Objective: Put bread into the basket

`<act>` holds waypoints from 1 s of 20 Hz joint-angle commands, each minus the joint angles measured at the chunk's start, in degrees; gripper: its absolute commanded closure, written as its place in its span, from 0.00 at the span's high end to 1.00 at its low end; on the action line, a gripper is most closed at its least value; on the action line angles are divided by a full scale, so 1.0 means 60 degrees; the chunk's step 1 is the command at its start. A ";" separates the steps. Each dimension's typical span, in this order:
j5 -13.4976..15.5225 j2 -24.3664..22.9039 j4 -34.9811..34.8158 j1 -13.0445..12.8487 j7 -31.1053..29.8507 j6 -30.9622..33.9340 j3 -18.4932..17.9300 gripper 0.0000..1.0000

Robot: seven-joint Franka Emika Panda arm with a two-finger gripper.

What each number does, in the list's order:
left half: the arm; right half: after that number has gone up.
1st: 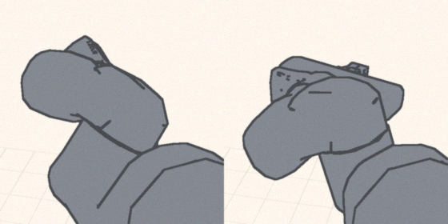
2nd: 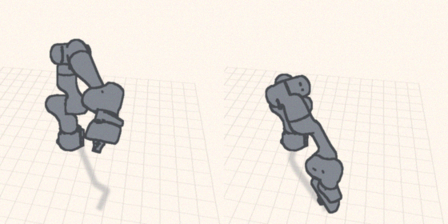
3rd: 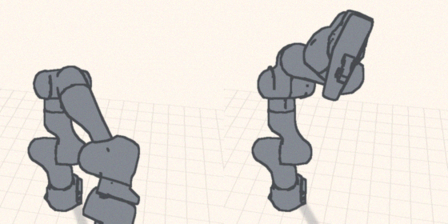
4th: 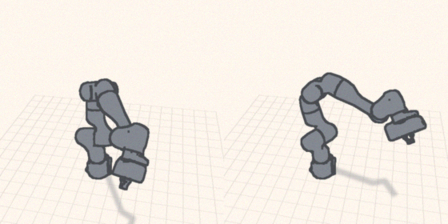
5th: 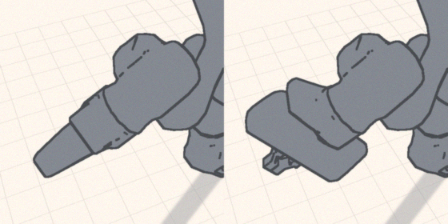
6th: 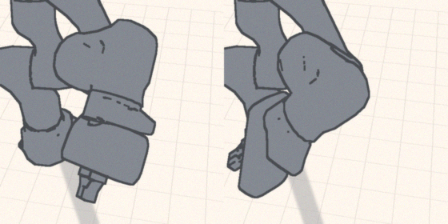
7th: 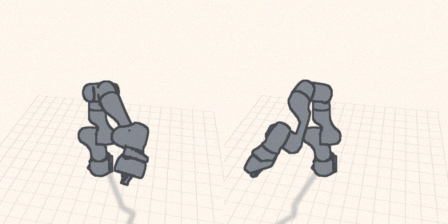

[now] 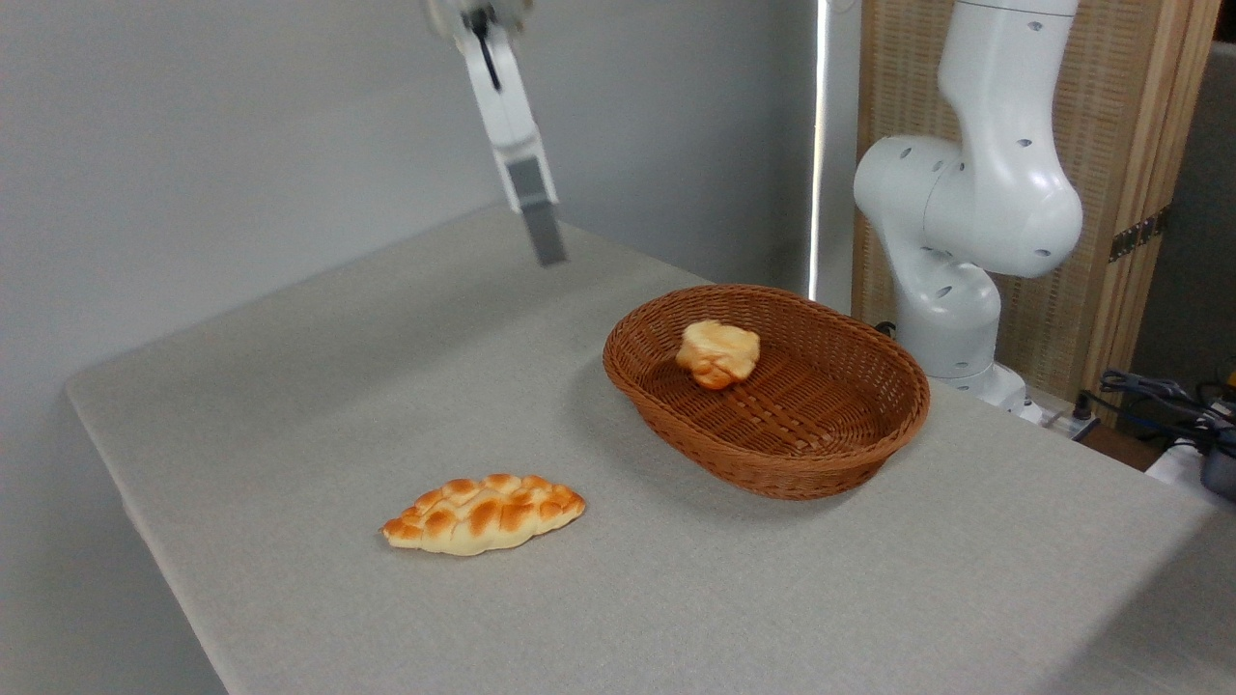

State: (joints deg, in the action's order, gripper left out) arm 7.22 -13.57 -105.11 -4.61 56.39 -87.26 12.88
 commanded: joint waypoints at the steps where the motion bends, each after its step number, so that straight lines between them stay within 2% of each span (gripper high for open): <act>1: 0.0554 0.1337 0.2034 0.0767 -0.0302 -0.0103 -0.0314 1.00; 4: 0.0554 0.1455 0.2138 0.0783 -0.0521 -0.0631 -0.1383 1.00; 6: 0.0481 0.1659 0.2138 0.0768 -0.0565 -0.0924 -0.1736 1.00; 8: 0.0306 0.1749 0.2153 0.0768 -0.1104 -0.1173 -0.1737 1.00; 11: -0.0264 0.1879 0.2153 0.0797 -0.1970 -0.1174 -0.1620 1.00; 16: -0.0398 0.1968 0.2372 0.0812 -0.2118 -0.1058 -0.1693 1.00; 20: -0.0749 0.1997 0.2372 0.0812 -0.2469 -0.0955 -0.1620 1.00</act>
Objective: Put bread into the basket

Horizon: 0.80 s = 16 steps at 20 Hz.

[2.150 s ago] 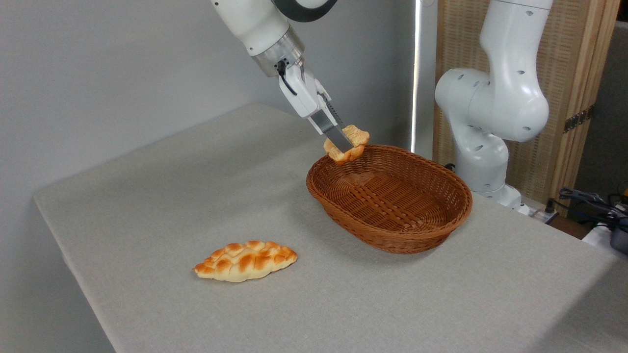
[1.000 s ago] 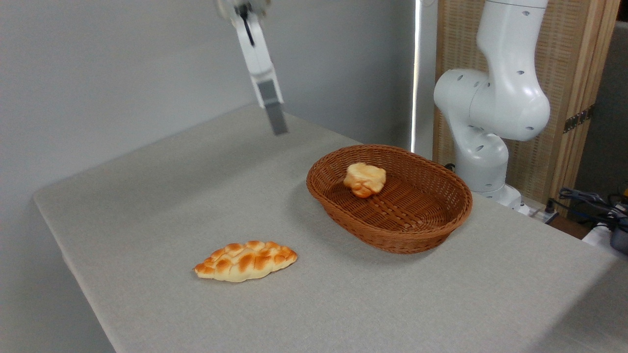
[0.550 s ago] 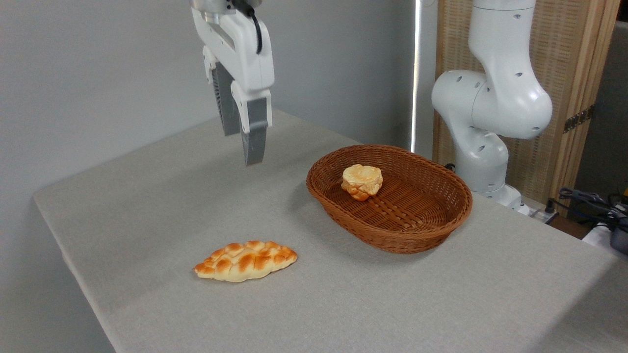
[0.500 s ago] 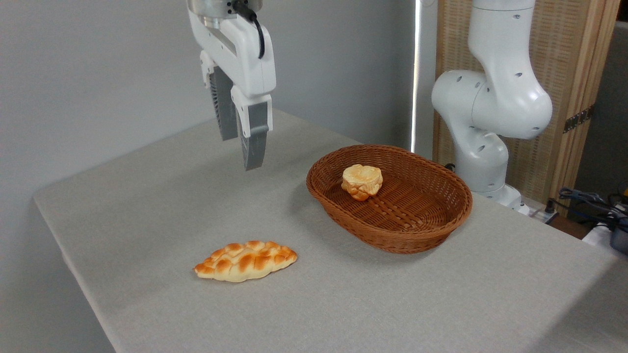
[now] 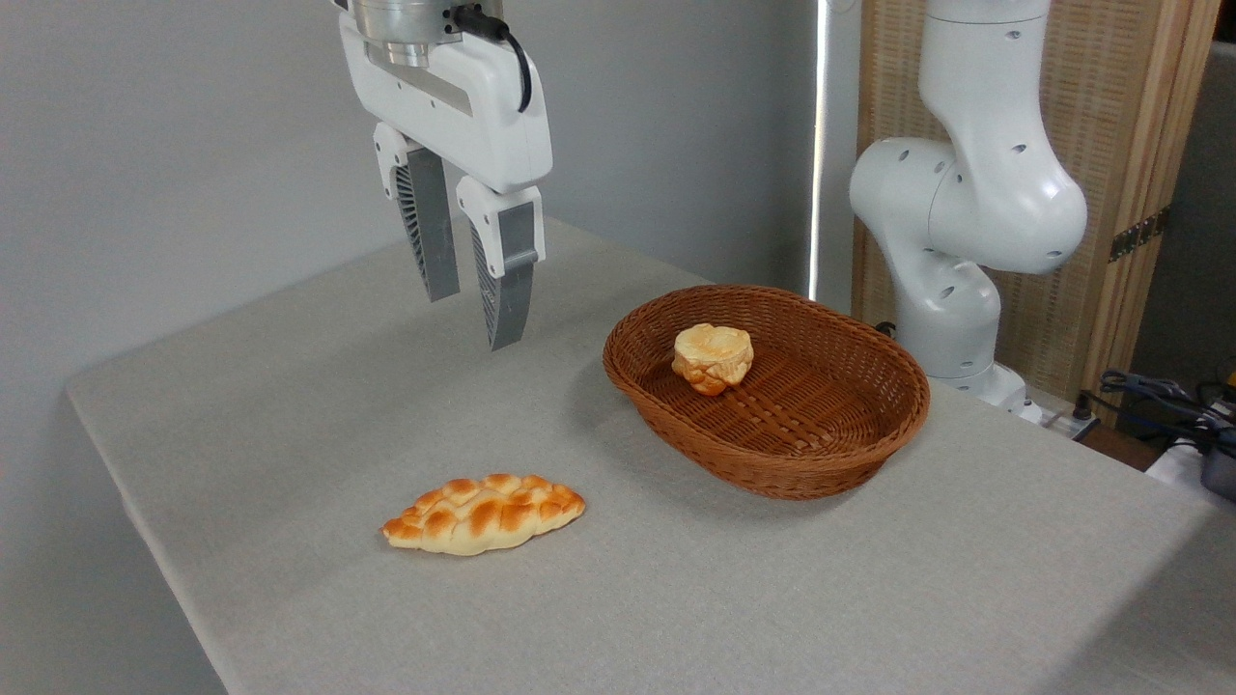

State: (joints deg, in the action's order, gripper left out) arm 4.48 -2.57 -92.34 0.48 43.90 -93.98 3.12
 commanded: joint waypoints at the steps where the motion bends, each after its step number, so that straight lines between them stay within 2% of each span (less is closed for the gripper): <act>1: -0.0321 0.0165 0.0244 -0.0036 -0.0388 0.0181 -0.0066 1.00; 3: -0.0409 0.0165 0.0244 -0.0036 -0.0329 0.0355 -0.0140 1.00; 5: -0.0730 0.0165 0.0244 -0.0051 -0.0314 0.0444 0.0020 1.00; 13: -0.0703 0.0165 0.0244 -0.0095 -0.0241 0.0635 -0.0125 1.00; 16: -0.0600 0.0151 0.0244 -0.0328 -0.0227 0.0635 -0.0564 1.00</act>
